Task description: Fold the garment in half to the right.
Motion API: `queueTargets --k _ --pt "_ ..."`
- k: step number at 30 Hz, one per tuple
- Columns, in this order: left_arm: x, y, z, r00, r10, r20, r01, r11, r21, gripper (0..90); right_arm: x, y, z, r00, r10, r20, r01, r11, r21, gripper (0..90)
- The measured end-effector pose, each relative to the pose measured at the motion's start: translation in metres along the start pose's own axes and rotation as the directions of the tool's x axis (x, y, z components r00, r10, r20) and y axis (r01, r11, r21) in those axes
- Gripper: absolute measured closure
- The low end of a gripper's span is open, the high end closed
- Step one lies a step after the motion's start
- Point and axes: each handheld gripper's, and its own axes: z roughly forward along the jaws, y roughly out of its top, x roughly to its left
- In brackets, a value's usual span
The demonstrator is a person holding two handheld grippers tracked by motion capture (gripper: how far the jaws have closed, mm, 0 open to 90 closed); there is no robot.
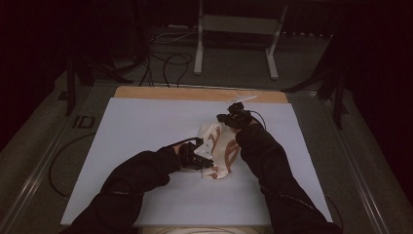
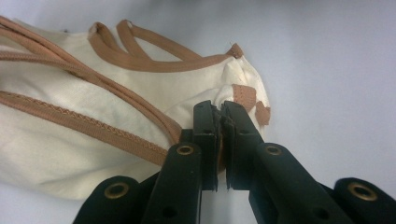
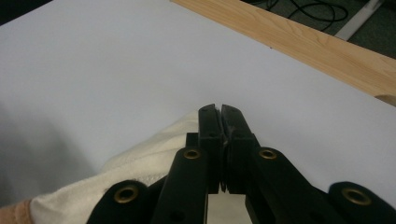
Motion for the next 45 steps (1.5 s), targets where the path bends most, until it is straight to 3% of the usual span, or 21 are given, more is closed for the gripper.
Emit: queueTargets --k 8,26,38,45 --pt "0.003 0.008 0.010 0.9998 0.009 0.020 -0.009 0.9994 0.032 85.6 -0.007 -0.008 0.001 1.0000 0.004 0.000 -0.004 1.000 -0.013 88.1" --pt "0.006 0.023 0.029 0.9992 -0.013 0.039 0.011 0.9992 0.040 85.0 -0.030 -0.026 0.008 0.9993 0.035 0.014 -0.035 0.999 -0.017 88.1" --pt "0.009 0.026 0.042 0.9961 -0.074 0.050 0.072 0.9967 0.037 83.9 -0.042 -0.042 0.018 0.9980 0.063 0.005 -0.063 0.998 0.015 87.7" --pt "0.011 0.027 0.042 0.9911 -0.112 0.072 0.113 0.9936 -0.005 79.6 -0.048 -0.048 0.022 0.9968 0.079 0.011 -0.079 0.996 0.033 85.3"
